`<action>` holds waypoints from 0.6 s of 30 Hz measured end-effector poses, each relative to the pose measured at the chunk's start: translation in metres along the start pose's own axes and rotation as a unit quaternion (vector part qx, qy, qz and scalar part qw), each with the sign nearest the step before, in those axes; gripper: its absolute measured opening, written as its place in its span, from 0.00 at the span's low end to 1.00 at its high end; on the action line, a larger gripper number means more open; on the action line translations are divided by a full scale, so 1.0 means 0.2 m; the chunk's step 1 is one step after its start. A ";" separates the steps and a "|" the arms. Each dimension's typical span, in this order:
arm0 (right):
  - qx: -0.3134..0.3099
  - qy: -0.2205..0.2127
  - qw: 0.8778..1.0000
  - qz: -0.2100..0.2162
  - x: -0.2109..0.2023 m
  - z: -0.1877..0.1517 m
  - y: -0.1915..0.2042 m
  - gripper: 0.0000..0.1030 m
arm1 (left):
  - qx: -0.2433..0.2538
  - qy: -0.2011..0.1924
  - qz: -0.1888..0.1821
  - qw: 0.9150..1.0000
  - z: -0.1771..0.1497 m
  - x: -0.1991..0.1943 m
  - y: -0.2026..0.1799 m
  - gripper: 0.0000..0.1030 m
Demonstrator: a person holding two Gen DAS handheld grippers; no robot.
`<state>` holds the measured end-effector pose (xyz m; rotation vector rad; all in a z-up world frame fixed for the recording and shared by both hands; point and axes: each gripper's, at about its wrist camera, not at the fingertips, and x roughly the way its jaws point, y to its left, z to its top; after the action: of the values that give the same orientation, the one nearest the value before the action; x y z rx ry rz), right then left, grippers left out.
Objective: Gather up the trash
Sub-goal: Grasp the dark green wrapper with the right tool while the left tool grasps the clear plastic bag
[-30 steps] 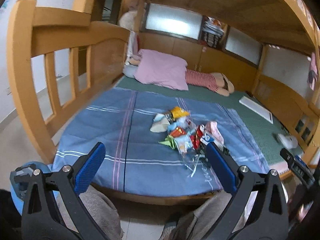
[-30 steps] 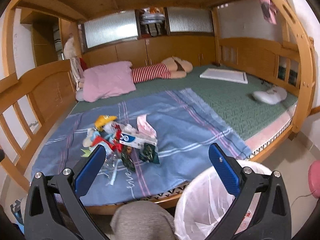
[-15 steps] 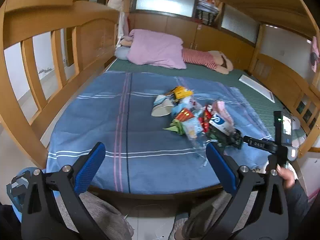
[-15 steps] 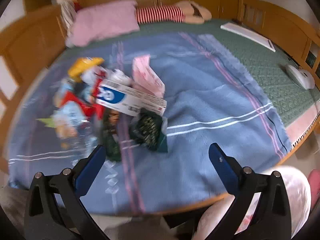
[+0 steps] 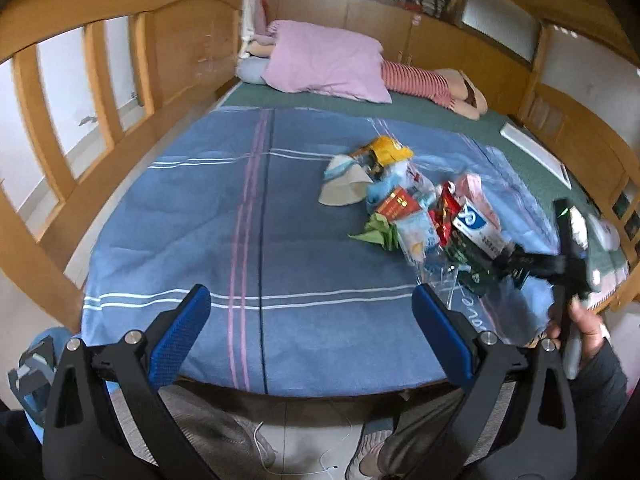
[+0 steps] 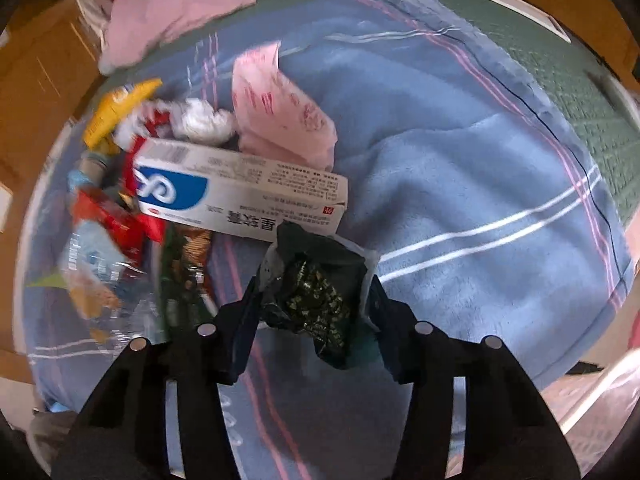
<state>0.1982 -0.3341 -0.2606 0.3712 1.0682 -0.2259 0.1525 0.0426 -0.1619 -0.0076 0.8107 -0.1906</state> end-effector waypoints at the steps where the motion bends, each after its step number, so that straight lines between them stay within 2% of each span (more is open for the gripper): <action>1: 0.006 -0.005 1.000 0.008 -0.03 -0.01 -0.01 0.50 | 0.009 0.002 -0.006 1.000 -0.01 0.03 -0.03 0.97; 5: 0.029 -0.038 0.998 0.031 -0.16 -0.10 -0.03 0.50 | 0.032 0.035 -0.065 0.997 -0.04 0.21 -0.20 0.97; 8: 0.029 -0.060 0.997 0.028 -0.22 -0.14 -0.02 0.50 | 0.021 0.059 -0.113 0.992 -0.05 0.35 -0.31 0.97; 10: 0.024 -0.067 0.997 0.028 -0.23 -0.14 -0.02 0.50 | 0.011 0.073 -0.126 0.989 -0.04 0.47 -0.41 0.97; 11: 0.020 -0.067 0.997 0.028 -0.23 -0.14 -0.02 0.50 | 0.011 0.075 -0.127 0.989 -0.03 0.51 -0.45 0.97; 15: 0.018 -0.070 0.997 0.035 -0.23 -0.14 -0.04 0.50 | 0.017 0.076 -0.087 0.993 0.00 0.74 -0.60 0.97; 18: 0.020 -0.072 0.996 0.041 -0.24 -0.14 -0.07 0.50 | 0.002 0.092 -0.067 0.993 0.02 0.89 -0.65 0.97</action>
<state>0.1489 -0.3350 -0.2327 0.4278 0.9062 -0.1979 0.2530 -0.1154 -0.2763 -0.0410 0.9939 -0.3245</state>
